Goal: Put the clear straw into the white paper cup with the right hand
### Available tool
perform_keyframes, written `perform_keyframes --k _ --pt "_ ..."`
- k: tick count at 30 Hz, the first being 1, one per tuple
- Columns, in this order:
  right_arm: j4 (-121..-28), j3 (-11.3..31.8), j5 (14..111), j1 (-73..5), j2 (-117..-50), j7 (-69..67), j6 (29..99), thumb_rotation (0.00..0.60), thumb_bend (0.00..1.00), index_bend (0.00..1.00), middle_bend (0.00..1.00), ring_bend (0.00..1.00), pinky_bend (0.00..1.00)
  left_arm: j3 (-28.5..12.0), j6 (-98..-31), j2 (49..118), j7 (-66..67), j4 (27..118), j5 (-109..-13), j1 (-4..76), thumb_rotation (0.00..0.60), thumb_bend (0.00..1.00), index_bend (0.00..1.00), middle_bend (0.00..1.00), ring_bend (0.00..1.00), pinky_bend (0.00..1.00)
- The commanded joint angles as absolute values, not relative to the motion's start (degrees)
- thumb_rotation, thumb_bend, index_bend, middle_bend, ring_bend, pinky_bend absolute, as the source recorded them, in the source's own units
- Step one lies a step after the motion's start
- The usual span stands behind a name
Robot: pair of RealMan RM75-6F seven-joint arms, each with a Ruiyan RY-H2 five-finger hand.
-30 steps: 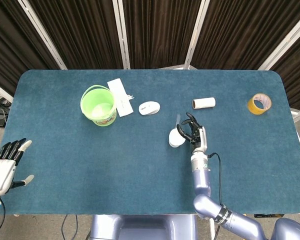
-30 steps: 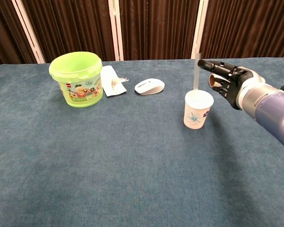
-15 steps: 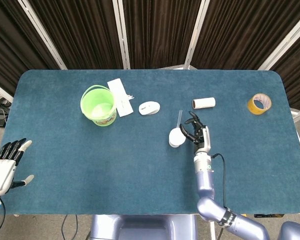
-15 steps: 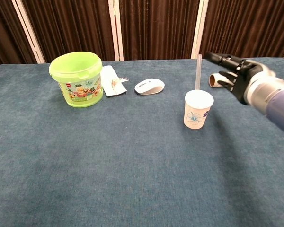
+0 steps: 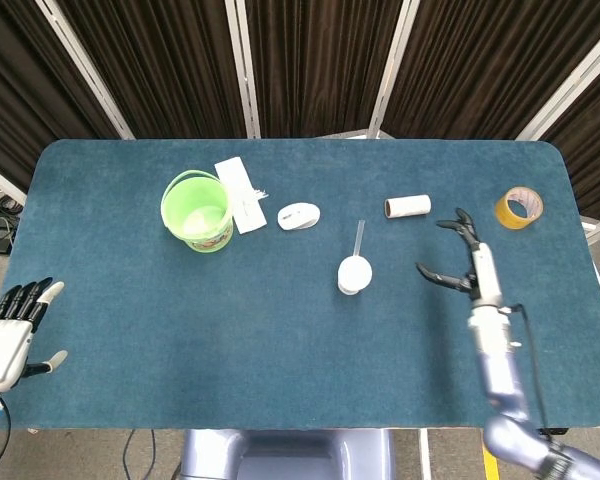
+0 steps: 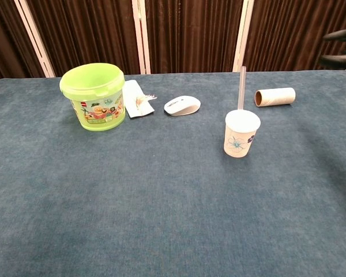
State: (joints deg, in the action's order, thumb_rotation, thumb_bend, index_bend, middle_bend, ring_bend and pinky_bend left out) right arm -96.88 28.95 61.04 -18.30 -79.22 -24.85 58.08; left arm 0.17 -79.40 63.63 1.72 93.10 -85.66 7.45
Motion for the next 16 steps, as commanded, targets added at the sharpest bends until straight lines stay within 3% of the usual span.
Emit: perform_keyframes --k 1,5,10,16 --pt "-97.01 21.88 70.04 -14.15 -69.78 -18.68 56.31 0.600 0.14 0.17 0.00 0.00 0.00 0.18 -79.62 63.72 2.20 93.15 -85.77 7.40 0.600 0.20 0.00 0.00 0.00 0.00" --pt "-93.99 15.71 77.73 -11.24 -64.71 -10.98 60.11 0.600 0.12 0.08 0.00 0.00 0.00 0.19 -79.84 63.89 2.88 93.10 -85.82 7.32 0.600 0.20 0.00 0.00 0.00 0.00" --pt "-89.39 10.51 84.10 -8.18 -63.58 -0.45 67.30 0.600 0.12 0.02 0.00 0.00 0.00 0.16 -80.01 64.10 3.46 92.93 -85.95 7.32 0.600 0.20 0.00 0.00 0.00 0.00" --pt "-88.60 9.25 83.20 -6.50 -64.85 5.39 71.16 0.600 0.12 0.00 0.00 0.00 0.00 0.23 -80.08 64.16 3.57 92.77 -86.26 7.36 0.600 0.20 0.00 0.00 0.00 0.00"
